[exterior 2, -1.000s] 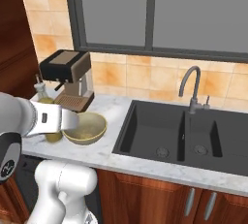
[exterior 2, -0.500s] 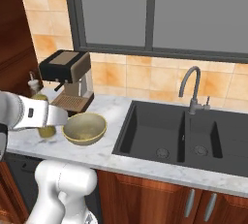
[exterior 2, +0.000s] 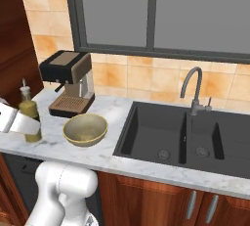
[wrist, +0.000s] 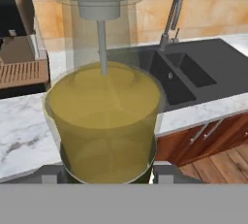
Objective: Retrieve the bottle and the shaker from the cabinet and place them next to the mixing bowl on the counter. Then add garlic from the fridge to the mixing bowl.
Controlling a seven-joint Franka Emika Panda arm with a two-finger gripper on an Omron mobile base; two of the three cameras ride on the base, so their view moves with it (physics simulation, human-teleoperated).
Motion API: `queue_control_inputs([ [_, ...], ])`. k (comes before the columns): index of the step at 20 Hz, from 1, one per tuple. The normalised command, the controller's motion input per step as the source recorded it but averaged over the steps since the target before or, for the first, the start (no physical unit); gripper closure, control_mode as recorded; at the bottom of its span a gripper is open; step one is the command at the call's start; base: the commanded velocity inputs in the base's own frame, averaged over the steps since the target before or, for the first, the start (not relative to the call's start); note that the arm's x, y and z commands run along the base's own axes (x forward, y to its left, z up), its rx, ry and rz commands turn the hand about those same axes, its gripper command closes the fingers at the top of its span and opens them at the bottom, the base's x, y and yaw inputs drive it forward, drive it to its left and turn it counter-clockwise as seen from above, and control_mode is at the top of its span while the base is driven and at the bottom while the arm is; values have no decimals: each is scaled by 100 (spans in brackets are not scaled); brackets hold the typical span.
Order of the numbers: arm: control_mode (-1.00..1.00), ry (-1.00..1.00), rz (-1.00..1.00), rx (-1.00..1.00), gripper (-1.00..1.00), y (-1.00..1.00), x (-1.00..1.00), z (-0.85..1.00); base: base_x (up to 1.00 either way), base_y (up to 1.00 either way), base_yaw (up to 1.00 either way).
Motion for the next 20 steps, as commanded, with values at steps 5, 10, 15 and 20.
queue_control_inputs([
  [5, -100, 3, -13, 0, 100, 48, 27, -59, 0, 0, 0],
  [10, -100, -7, -4, 0, 100, 33, 53, -35, 0, 0, 0],
  [15, -100, -22, -19, 3, 100, 25, 13, -42, 0, 0, 0],
  [20, -100, -10, -28, 4, 100, 7, 19, -47, 0, 0, 0],
])
